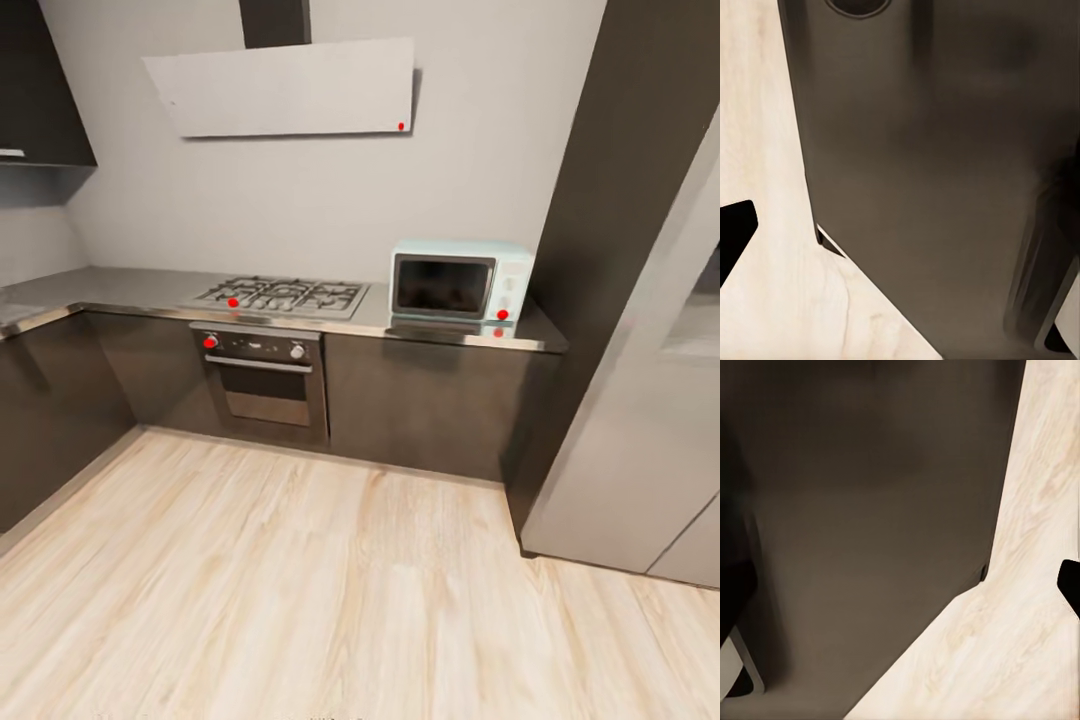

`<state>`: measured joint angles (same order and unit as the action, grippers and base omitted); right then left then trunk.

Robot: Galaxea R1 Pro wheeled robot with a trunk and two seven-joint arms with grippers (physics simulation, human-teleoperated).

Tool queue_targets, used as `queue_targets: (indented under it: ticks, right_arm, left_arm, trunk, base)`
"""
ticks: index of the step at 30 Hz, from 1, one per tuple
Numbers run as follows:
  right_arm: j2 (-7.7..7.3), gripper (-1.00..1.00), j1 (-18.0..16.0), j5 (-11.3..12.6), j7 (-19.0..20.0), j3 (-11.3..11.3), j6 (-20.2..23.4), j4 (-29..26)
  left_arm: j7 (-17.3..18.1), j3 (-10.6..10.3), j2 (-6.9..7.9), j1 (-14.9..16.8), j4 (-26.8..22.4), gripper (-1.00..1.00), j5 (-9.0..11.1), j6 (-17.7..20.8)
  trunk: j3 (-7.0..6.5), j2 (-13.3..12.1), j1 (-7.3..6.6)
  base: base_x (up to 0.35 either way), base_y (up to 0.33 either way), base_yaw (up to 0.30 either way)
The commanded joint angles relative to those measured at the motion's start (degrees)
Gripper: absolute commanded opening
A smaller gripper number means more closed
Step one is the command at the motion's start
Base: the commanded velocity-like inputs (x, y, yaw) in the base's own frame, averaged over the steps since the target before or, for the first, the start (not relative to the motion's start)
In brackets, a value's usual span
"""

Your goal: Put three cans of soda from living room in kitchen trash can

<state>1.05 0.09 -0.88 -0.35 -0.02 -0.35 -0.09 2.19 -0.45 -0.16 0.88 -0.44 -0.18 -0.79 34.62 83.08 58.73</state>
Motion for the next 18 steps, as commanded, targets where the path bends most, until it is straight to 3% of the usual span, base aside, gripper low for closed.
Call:
queue_targets:
  ticks: [1,18]
  right_arm:
    - [0.0,1.0,0.0,0.0,0.0,-0.01,0.0,0.0]
    - [0.05,1.0,0.0,0.0,0.0,0.15,-0.04,0.0]
  left_arm:
    - [0.0,0.0,0.0,0.0,0.0,1.0,0.0,0.0]
    - [-0.06,0.01,-0.03,0.0,0.0,1.0,0.0,-0.06]
  trunk:
    - [0.07,0.0,0.0]
    - [1.16,0.0,0.0]
  base:
    - [0.0,0.0,0.225]
    - [0.0,0.0,0.225]
